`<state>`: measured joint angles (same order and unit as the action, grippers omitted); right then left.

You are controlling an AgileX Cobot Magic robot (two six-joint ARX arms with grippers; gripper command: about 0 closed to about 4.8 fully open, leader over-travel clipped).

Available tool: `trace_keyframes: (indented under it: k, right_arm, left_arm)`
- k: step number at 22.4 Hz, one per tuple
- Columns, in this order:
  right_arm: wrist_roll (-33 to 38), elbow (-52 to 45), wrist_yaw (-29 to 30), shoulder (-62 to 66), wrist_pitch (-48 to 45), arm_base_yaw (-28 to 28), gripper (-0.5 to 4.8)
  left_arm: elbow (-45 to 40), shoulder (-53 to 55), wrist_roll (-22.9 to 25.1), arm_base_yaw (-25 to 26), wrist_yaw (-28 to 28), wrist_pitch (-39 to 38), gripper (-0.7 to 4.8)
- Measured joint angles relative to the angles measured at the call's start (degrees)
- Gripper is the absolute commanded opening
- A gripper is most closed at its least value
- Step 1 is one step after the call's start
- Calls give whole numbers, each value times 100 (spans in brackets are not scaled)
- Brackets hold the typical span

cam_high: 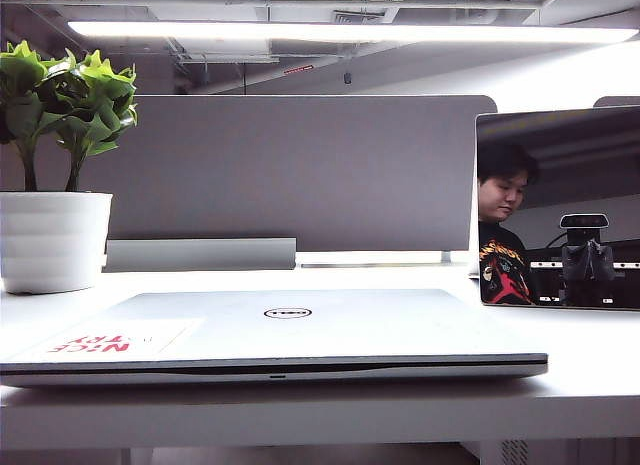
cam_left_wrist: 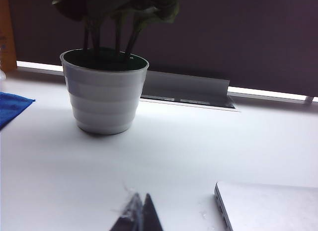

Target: Close the laptop lid.

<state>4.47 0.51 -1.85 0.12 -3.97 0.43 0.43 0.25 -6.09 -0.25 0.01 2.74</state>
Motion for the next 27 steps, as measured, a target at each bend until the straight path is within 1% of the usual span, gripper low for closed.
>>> trace_keyframes:
  k: [4,27]
  right_arm:
    - [0,0,-105,0,0,2,0]
    - [-2,0,-109,0,0,0,0]
  left_arm:
    - [0,0,0,0,0,0,-5]
    - [0,0,0,0,0,0,-5]
